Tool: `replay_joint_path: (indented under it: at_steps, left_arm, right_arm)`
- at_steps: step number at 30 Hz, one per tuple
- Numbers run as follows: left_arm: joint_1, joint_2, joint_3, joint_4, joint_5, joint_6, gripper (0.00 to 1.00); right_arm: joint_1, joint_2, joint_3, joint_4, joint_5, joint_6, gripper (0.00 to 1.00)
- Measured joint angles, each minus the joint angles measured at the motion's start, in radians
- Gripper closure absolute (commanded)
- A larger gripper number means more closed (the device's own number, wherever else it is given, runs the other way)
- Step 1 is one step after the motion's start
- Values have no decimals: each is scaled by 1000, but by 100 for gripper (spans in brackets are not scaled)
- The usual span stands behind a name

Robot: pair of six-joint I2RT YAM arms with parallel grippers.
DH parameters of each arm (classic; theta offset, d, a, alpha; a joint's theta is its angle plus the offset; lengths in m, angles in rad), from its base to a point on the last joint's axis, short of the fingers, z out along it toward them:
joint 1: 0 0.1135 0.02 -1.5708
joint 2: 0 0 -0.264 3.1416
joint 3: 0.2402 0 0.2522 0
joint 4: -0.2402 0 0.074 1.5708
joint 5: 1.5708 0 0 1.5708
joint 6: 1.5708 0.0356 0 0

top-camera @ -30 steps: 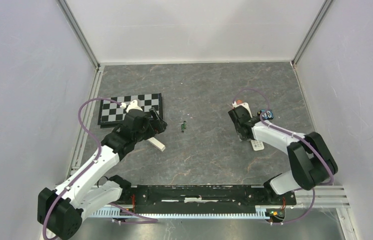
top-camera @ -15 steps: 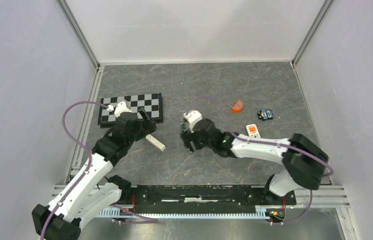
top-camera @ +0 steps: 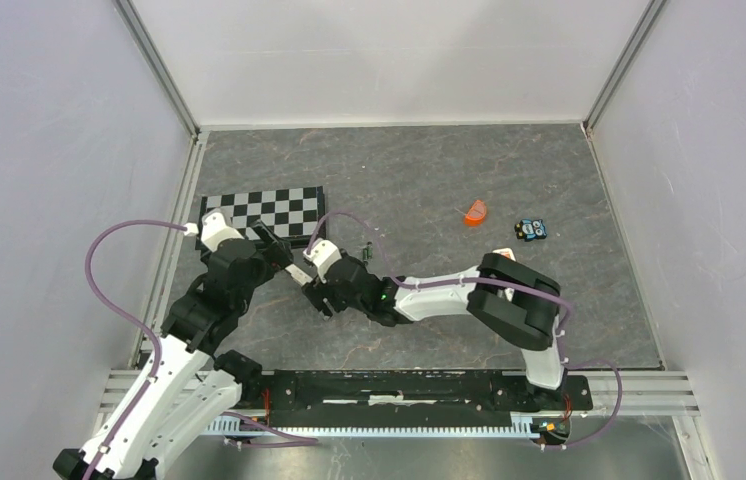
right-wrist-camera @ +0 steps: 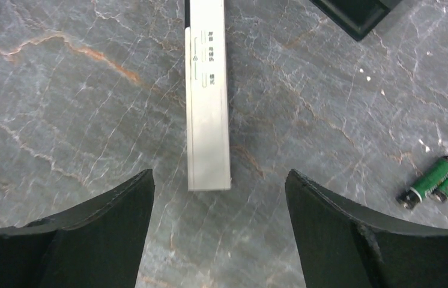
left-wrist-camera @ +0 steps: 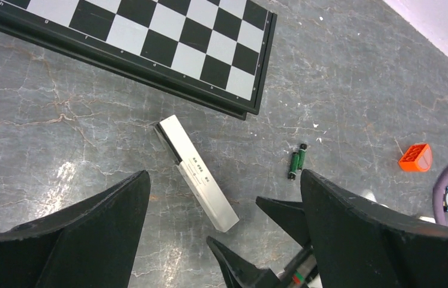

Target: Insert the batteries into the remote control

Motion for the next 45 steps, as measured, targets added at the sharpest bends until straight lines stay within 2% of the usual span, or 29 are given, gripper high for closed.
replay_joint_path:
  at_steps: [3,8,11,13,19,24,27,29,33,37,39,43,45]
  left_arm:
    - [0,0,0,-16,0,0,0]
    - [3,-11,0,-36,-4,-2,12]
    - [4,-25,0,-43,-26,-7,14]
    - [5,-48,0,-58,-56,-12,14]
    - [5,-145,0,-90,-131,-18,11]
    - [5,-151,2,-116,-154,-19,9]
    - [5,-151,2,-129,-156,-26,5]
    - [5,-151,2,-137,-155,-35,3]
    - [5,-149,2,-148,-150,-48,0]
    - [5,-144,2,-150,-147,-63,0]
    - [5,-143,2,-150,-145,-68,0]
    - [5,-141,2,-150,-134,-70,0]
    - [5,-139,2,-150,-129,-71,0]
  right_arm:
    - [0,53,40,13,-3,-26,30]
    - [1,117,102,18,-6,-73,43]
    - [5,123,103,30,2,-102,55]
    - [9,123,93,57,7,-121,57]
    - [12,123,74,84,5,-173,52]
    - [12,130,75,84,-5,-189,69]
    - [12,130,75,86,-3,-191,75]
    - [13,130,74,86,-3,-193,74]
    - [13,129,71,89,-3,-198,50]
    - [13,130,71,79,-4,-208,47]
    - [12,134,77,66,-7,-207,52]
    - [11,152,101,62,-21,-194,76]
    - [10,152,101,63,-22,-187,80]
